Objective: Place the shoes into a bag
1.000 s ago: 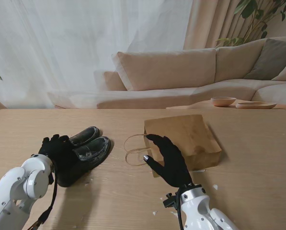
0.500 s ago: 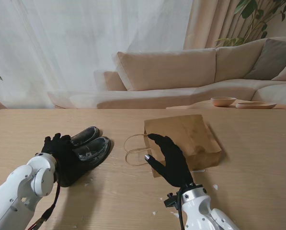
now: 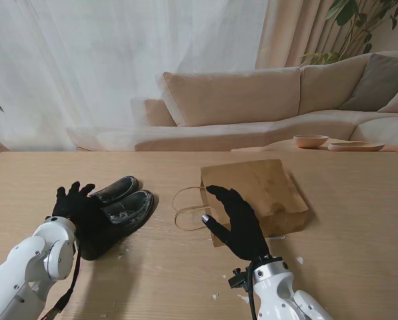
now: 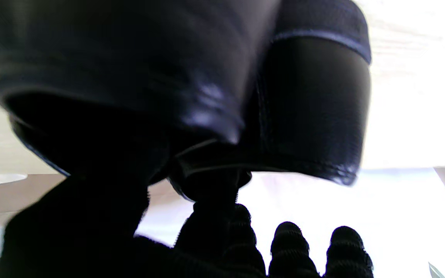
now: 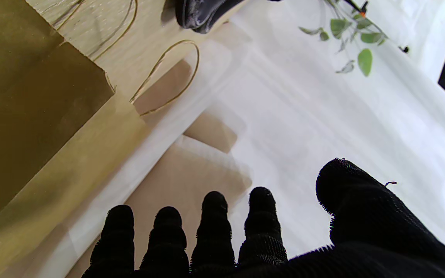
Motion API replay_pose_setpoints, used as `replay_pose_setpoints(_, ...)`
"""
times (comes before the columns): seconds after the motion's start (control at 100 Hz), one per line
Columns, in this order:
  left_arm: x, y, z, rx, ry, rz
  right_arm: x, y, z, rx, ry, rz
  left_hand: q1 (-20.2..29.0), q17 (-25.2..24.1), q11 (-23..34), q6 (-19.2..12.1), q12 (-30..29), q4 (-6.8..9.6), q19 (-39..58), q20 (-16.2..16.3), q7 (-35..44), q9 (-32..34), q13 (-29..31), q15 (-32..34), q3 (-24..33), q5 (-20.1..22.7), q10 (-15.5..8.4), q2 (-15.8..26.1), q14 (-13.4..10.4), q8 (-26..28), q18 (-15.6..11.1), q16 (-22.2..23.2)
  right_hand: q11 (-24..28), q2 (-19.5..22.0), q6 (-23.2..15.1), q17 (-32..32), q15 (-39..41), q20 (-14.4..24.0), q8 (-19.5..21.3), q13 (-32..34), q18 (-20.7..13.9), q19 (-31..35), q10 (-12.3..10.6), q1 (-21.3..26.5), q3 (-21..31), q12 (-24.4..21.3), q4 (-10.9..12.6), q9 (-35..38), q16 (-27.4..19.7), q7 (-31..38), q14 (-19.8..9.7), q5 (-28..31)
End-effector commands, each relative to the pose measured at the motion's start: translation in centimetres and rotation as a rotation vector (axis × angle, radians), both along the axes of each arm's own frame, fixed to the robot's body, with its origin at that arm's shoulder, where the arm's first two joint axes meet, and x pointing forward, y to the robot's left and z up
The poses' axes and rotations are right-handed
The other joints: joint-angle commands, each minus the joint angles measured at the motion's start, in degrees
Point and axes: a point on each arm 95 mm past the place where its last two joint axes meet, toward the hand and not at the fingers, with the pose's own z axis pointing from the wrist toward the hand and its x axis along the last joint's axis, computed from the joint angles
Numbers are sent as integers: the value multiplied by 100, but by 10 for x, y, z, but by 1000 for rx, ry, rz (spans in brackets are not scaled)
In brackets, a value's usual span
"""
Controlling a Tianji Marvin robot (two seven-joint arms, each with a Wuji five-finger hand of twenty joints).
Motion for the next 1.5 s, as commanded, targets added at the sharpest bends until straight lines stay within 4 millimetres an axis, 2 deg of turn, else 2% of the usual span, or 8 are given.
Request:
replay_pose_setpoints(0.0, -2, -2, 2, 14, -5, 6, -3, 4, 0, 12, 8, 10, -162, -10, -169, 422, 159, -87, -226, -160, -61, -214, -126, -124, 5, 71, 139, 29, -33, -60, 30, -121, 74, -99, -1, 1, 35, 65, -47, -36, 12, 82, -165, 58, 79, -1, 210, -120, 27, 16, -149, -3)
replay_pose_setpoints(0.13, -3, -4, 4, 20, -5, 17, -2, 4, 1, 13, 7, 10, -316, -8, 71, 542, 286, -110, -204, -171, 36, -78, -119, -85, 29, 782, 138, 46, -3, -23, 28, -50, 66, -100, 3, -2, 31, 65, -51, -39, 13, 81, -163, 59, 82, -5, 210, -120, 26, 19, -144, -4)
replay_pose_setpoints(0.26, -2, -7, 2, 29, 1, 22, -3, 4, 1, 14, 7, 10, -300, -10, 299, 535, 261, -118, -172, -133, -42, 52, -107, -65, -7, 957, 189, 93, 28, -21, 49, 54, 59, -103, 3, -2, 33, 64, -55, -36, 13, 81, -164, 57, 84, -9, 209, -120, 27, 24, -148, -5)
replay_pose_setpoints(0.75, 0, -15, -17, -37, 54, 50, -2, 6, 1, 11, 8, 12, 38, -22, -240, -1145, 128, -86, -147, -20, -230, -197, -118, -115, -32, -796, -194, -30, -24, -73, 20, -5, 58, -108, 5, -2, 37, 63, -68, -32, 19, 81, -166, 50, 88, -9, 207, -113, 28, 36, -142, -9)
replay_pose_setpoints(0.93, 7, -14, -30, -129, 45, 88, -2, 6, 1, 9, 10, 12, -373, -11, -260, -1130, 82, -126, -177, -51, -13, -189, -117, -114, 295, -819, -219, -187, -68, -138, -32, -58, 56, -105, 10, -3, 35, 63, -72, -37, 11, 82, -166, 48, 89, -9, 206, -117, 27, 40, -144, -11)
replay_pose_setpoints(1.11, 14, -12, -34, -195, 66, 125, -2, 6, 1, 5, 11, 11, -356, -4, -200, -932, 170, -144, -202, -87, 216, -179, -114, -109, 361, -342, -194, -172, -69, -76, -50, -57, 58, -111, 9, -3, 40, 63, -76, -32, 18, 82, -164, 49, 89, -8, 205, -115, 29, 45, -140, -9)
replay_pose_setpoints(1.24, 20, -13, -35, -210, 75, 135, -2, 7, 1, 3, 11, 11, -249, 1, -203, -914, 212, -140, -201, -101, 133, -198, -113, -103, 313, -503, -177, -145, -61, -107, -42, -44, 56, -108, 3, -4, 39, 63, -79, -35, 16, 81, -168, 48, 92, -9, 206, -116, 29, 47, -144, -11)
replay_pose_setpoints(1.49, 29, -21, -45, -316, 82, 107, -1, 7, 2, 1, 13, 9, 738, -1, -184, -1388, 257, -18, -128, -28, 312, -197, -101, -86, 91, -804, -144, 171, -113, -53, -111, 14, 60, -105, 10, -4, 40, 63, -83, -32, 17, 82, -170, 48, 92, -7, 205, -115, 29, 54, -144, -8)
